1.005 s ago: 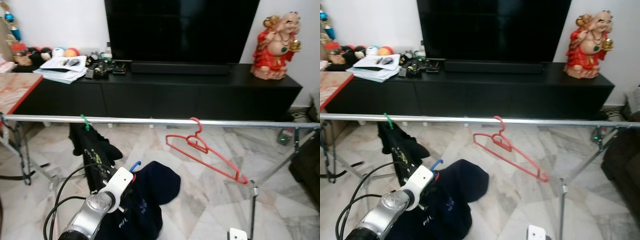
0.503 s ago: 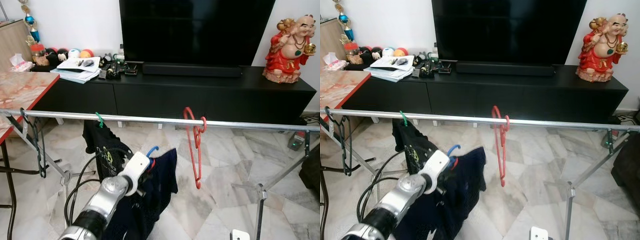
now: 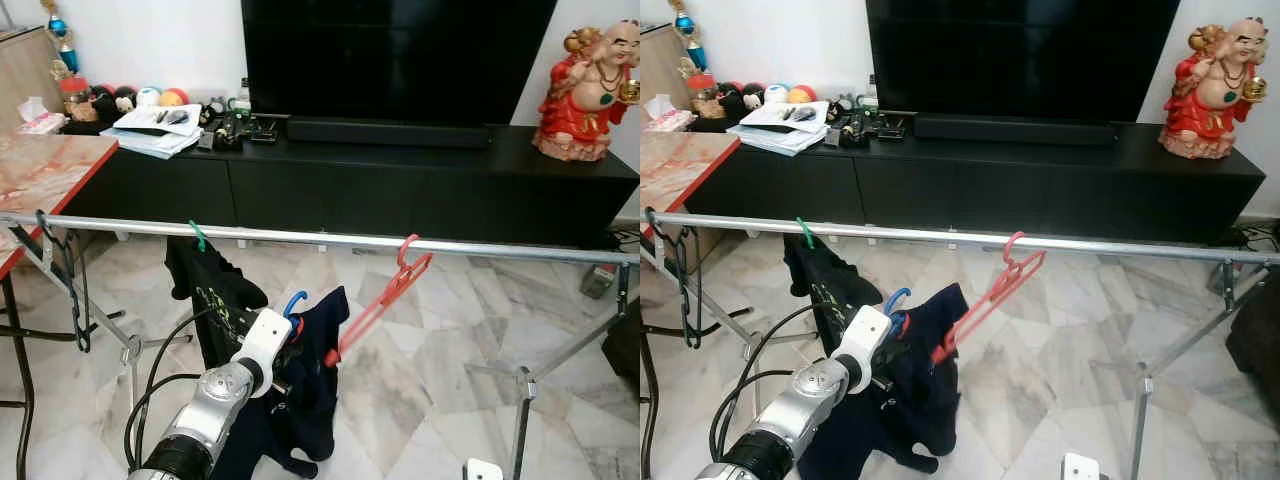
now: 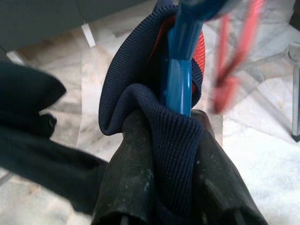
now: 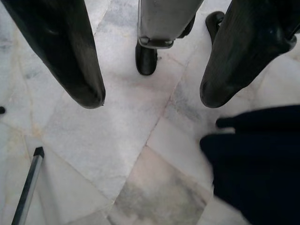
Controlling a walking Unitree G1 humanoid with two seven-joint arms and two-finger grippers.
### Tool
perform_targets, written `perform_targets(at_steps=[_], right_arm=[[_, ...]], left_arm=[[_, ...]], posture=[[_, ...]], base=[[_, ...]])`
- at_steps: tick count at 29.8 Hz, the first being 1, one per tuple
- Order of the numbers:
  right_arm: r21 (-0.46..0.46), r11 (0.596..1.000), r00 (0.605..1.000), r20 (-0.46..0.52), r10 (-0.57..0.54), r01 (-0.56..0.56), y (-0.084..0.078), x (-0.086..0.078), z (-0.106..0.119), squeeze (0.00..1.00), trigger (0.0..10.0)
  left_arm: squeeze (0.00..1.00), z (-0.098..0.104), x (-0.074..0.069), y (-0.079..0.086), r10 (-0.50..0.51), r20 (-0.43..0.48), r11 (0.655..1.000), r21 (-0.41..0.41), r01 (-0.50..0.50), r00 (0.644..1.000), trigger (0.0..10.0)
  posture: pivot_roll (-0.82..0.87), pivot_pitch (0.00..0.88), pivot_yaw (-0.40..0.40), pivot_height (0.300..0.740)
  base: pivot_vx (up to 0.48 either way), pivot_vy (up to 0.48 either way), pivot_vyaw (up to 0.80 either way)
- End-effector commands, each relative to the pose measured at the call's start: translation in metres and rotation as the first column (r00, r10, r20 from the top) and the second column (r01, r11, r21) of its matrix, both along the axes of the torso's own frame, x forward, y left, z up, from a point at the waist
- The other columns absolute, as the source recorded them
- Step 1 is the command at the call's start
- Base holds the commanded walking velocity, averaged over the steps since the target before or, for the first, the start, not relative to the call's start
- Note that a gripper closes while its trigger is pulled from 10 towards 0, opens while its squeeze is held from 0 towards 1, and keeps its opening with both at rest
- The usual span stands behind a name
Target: Hang hanger
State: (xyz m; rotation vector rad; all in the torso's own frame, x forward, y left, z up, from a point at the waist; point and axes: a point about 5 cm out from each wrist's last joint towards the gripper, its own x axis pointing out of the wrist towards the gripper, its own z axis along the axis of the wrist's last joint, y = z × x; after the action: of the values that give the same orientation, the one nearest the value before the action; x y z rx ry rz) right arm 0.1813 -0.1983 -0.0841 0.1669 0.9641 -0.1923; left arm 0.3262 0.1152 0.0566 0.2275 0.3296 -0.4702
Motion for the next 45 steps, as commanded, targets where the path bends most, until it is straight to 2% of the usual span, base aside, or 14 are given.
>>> perform_targets(at_steps=[1,14,16,17,22,27,30,35,39,41,45], right_arm=[[-0.005,1.0,1.0,0.003,-0.013,0.013,-0.002,-0.001,0.0,0.0,10.0],[-0.009,1.0,1.0,-0.013,-0.003,0.003,0.0,-0.006,-0.003,0.0,10.0],[-0.011,1.0,1.0,-0.02,0.001,-0.001,0.0,-0.008,-0.004,0.0,10.0],[-0.011,1.0,1.0,-0.025,0.001,-0.002,0.0,-0.01,-0.005,0.0,10.0],[-0.013,1.0,1.0,-0.029,0.0,-0.001,-0.001,-0.012,-0.005,0.0,10.0],[-0.017,1.0,0.999,-0.032,0.001,-0.001,-0.002,-0.013,-0.005,0.0,10.0],[-0.019,1.0,0.999,-0.033,0.002,-0.003,-0.002,-0.013,-0.005,0.0,10.0],[-0.025,1.0,0.999,-0.038,0.011,-0.012,-0.003,-0.014,-0.006,0.0,10.0],[-0.025,1.0,0.999,-0.039,0.015,-0.016,-0.002,-0.014,-0.006,0.0,10.0],[-0.023,1.0,0.999,-0.039,0.017,-0.018,-0.001,-0.014,-0.006,0.0,10.0],[-0.021,1.0,0.999,-0.04,0.019,-0.02,0.0,-0.015,-0.006,0.0,10.0]], left_arm=[[0.0,0.012,0.006,-0.005,-0.03,0.058,1.0,0.005,0.029,0.998,10.0],[0.0,0.008,0.0,-0.002,-0.082,0.045,0.996,0.024,0.081,0.996,10.0],[0.0,0.007,-0.004,-0.002,-0.132,0.044,0.991,0.011,0.132,0.99,10.0],[0.0,0.007,-0.009,-0.001,-0.19,0.033,0.982,0.001,0.19,0.981,10.0],[0.0,0.004,-0.016,0.0,-0.262,0.0,0.965,-0.005,0.262,0.965,10.0],[0.0,0.002,-0.027,-0.002,-0.407,-0.068,0.914,-0.018,0.406,0.911,10.0],[0.0,0.004,-0.029,-0.003,-0.441,-0.074,0.897,-0.005,0.442,0.894,10.0],[0.0,0.016,-0.022,-0.006,-0.47,-0.029,0.881,0.042,0.471,0.882,10.0],[0.0,0.034,-0.011,-0.017,-0.492,0.033,0.871,0.024,0.491,0.87,10.0],[0.0,0.038,-0.009,-0.02,-0.487,0.043,0.873,0.014,0.487,0.872,10.0],[0.0,0.043,0.003,-0.025,-0.43,0.071,0.903,0.027,0.43,0.9,10.0]], posture=[[0.05,0.025,-0.025,0.74],[0.05,0.018,-0.026,0.74],[0.05,0.017,-0.025,0.74],[0.05,0.018,-0.025,0.74],[0.05,0.019,-0.024,0.74],[0.05,0.031,-0.027,0.74],[0.05,0.034,-0.03,0.74],[0.06,0.038,-0.031,0.74],[0.05,0.039,-0.025,0.74],[0.05,0.041,-0.024,0.74],[0.05,0.042,-0.024,0.74]], base=[[0.307,0.0,0.0],[0.271,0.0,0.0],[0.0,0.0,0.0],[0.0,0.0,0.0],[0.0,0.0,0.0],[0.0,0.0,0.0],[0.0,0.0,0.0],[0.0,0.0,0.0],[0.0,0.0,0.0],[0.0,0.0,0.0],[0.0,0.0,0.0]])
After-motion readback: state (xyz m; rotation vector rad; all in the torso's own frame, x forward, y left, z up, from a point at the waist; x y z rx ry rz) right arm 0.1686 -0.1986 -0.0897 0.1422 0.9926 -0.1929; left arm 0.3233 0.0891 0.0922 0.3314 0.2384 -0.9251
